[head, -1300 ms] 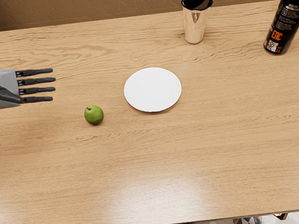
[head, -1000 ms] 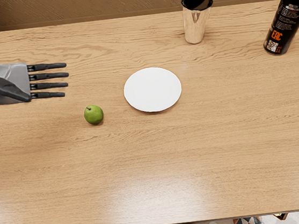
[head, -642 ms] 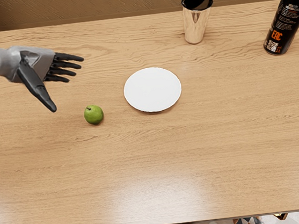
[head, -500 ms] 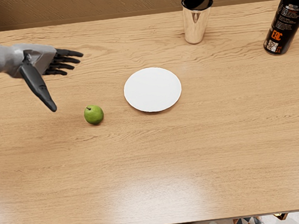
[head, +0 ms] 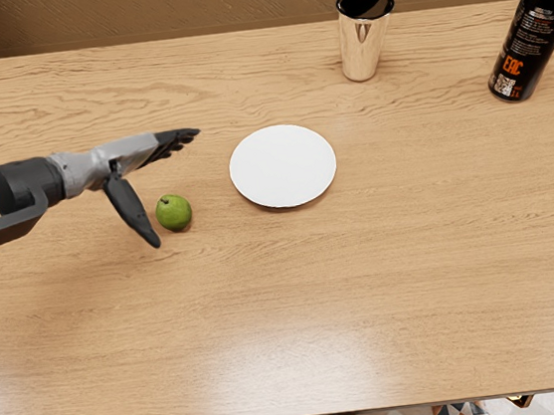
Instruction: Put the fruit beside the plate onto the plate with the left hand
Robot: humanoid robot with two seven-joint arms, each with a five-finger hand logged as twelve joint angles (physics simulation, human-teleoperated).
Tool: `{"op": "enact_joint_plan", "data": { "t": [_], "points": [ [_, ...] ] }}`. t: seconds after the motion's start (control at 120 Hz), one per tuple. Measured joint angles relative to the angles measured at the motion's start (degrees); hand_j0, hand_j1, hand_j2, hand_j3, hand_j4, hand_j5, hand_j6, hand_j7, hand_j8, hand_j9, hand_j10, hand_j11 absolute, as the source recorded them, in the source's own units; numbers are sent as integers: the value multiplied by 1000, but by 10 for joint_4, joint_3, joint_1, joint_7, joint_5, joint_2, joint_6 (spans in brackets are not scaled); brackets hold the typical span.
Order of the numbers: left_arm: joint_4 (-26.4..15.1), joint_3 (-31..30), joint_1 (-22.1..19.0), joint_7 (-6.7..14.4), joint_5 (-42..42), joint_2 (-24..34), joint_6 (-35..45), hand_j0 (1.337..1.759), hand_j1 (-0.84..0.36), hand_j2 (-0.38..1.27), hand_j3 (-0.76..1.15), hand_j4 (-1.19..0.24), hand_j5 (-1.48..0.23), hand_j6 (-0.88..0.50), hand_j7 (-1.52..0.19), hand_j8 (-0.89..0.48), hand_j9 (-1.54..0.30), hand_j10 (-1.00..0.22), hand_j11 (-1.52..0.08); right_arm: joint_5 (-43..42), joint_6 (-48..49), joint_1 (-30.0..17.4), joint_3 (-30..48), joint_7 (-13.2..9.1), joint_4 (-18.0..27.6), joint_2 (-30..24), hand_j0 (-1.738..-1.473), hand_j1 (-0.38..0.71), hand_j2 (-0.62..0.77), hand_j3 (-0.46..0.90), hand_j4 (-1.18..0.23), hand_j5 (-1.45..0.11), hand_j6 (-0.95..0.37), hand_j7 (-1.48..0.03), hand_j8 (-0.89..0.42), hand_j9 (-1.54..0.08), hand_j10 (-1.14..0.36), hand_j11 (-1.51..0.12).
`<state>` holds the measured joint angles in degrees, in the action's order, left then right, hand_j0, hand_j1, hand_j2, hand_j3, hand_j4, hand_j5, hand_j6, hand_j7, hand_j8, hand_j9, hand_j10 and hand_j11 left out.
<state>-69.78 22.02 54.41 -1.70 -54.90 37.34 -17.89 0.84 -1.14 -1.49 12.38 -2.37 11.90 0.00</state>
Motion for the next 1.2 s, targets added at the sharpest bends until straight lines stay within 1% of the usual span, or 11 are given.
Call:
{"op": "enact_joint_plan", "data": {
  "t": [0.067, 0.133, 0.258, 0.375, 0.542, 0.683, 0.733, 0.833, 0.942, 1.042, 1.2],
  "points": [
    [0, 0, -18, -17, -25, -6, 35, 1658, 349, 2, 0, -3, 0, -3, 0, -3, 0, -2, 0, 0, 0, 0, 0, 0, 0, 0, -1658, -314, -6, 0, -29, -38, -29, -38, -29, -38, -29, -38],
    [1, 0, -26, -32, -37, -11, 59, 1658, 349, 2, 0, -3, 0, -3, 0, -3, 0, -2, 0, 0, 0, 0, 0, 0, 0, 0, -1658, -314, -6, 0, -29, -38, -29, -38, -29, -38, -29, -38],
    [9, -1, -36, -47, -44, -16, 82, 1658, 339, 4, 0, -11, -12, -12, -11, -12, -11, -11, -11, 0, 0, 0, 0, 0, 0, 0, -1658, -314, -6, 0, -29, -38, -29, -38, -29, -38, -29, -38],
    [12, -1, -63, -63, -48, -10, 89, 1658, 246, 20, 0, -89, -113, -90, -113, -90, -112, -89, -112, 0, 0, 0, -1, 0, 0, 0, -1658, -314, -6, 0, -29, -38, -29, -38, -29, -38, -29, -38],
    [15, -1, -72, -72, -48, -7, 90, 1658, 120, 41, 0, -196, -251, -197, -251, -196, -251, -195, -250, -1, 0, 0, -1, 0, -1, 0, -1658, -314, -6, 0, -29, -38, -29, -38, -29, -38, -29, -38],
    [35, -1, -76, -102, -49, -12, 90, 1658, 52, 53, 0, -253, -325, -254, -325, -254, -325, -252, -325, -1, 0, 0, -1, 0, -1, 0, -1658, -314, -6, 0, -29, -38, -29, -38, -29, -38, -29, -38],
    [41, -1, -76, -117, -51, -13, 91, 1658, 35, 56, 0, -267, -343, -268, -343, -268, -343, -267, -343, -1, 0, 0, -1, 0, -1, 0, -1658, -314, -6, 0, -29, -38, -29, -38, -29, -38, -29, -38],
    [47, -1, -79, -147, -54, -10, 94, 1658, 10, 61, 0, -288, -370, -289, -370, -289, -370, -287, -370, -1, 0, 0, -1, 0, -2, 0, -1658, -314, -6, 0, -29, -38, -29, -38, -29, -38, -29, -38],
    [50, -10, -88, -170, -67, -11, 117, 1658, -10, 64, 0, -305, -393, -306, -393, -306, -392, -305, -392, -1, 0, 0, -1, 0, -2, 0, -1658, -314, -6, 0, -29, -38, -29, -38, -29, -38, -29, -38],
    [53, -15, -89, -181, -72, -14, 125, 1658, -28, 68, 0, -321, -413, -322, -413, -322, -412, -320, -412, -1, 0, 0, -1, 0, -2, 0, -1658, -314, -6, 0, -29, -38, -29, -38, -29, -38, -29, -38],
    [66, -30, -83, -185, -74, -15, 129, 1658, -80, 77, 0, -364, -469, -365, -468, -364, -468, -363, -468, -1, 0, 0, -1, 0, -2, 0, -1658, -314, -6, 0, -29, -38, -29, -38, -29, -38, -29, -38]
  ]
}}
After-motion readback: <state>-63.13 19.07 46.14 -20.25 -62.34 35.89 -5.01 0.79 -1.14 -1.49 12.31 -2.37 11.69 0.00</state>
